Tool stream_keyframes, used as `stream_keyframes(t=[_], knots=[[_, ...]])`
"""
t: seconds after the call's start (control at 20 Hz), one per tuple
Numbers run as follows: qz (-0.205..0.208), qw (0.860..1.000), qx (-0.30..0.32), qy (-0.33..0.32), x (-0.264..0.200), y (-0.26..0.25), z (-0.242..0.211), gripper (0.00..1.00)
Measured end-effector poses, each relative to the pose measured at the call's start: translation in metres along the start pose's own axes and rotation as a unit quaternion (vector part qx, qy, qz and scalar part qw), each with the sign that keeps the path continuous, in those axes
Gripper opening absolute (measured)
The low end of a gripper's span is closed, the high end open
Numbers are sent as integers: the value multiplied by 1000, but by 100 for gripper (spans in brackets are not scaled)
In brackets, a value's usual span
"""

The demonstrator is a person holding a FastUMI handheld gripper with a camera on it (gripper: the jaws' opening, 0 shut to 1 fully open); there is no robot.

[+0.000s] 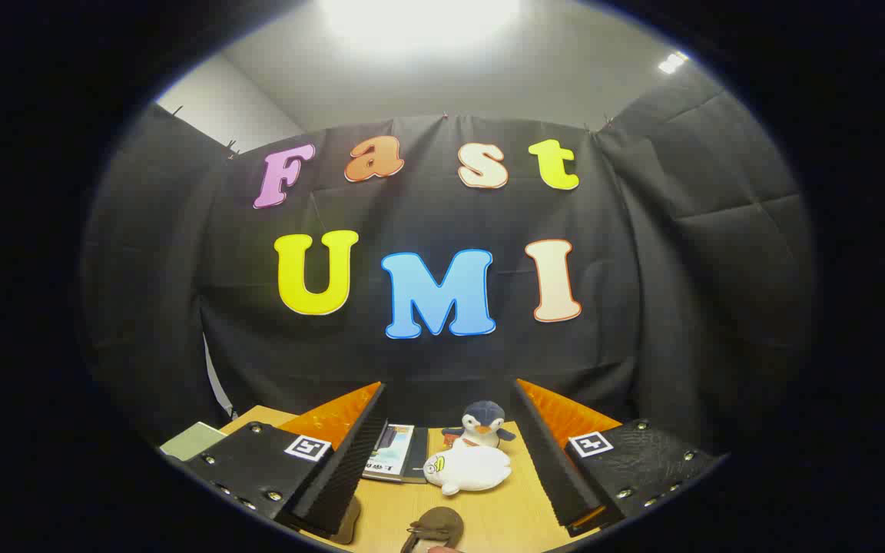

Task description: Open the storage box then place both shoes into the box .Put the left shoe in first, then the right shoe, with the right side of both shoes facing outward in a uniform manner.

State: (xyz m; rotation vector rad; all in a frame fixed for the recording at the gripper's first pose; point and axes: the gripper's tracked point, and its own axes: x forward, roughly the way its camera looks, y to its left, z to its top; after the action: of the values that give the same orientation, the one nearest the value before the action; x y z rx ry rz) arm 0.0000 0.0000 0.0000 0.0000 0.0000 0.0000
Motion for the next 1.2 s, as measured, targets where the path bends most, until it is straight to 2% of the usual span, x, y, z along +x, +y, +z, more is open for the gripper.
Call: stream_keyframes(t=[0.35,0.7,0.9,1.2], knots=[[-17,1000,9,8,-21,15,-18,97],[-22,1000,6,5,-31,19,-16,97],[-17,1000,2,10,-26,17,-21,97],[28,998,40,45,-6,39,-53,97]])
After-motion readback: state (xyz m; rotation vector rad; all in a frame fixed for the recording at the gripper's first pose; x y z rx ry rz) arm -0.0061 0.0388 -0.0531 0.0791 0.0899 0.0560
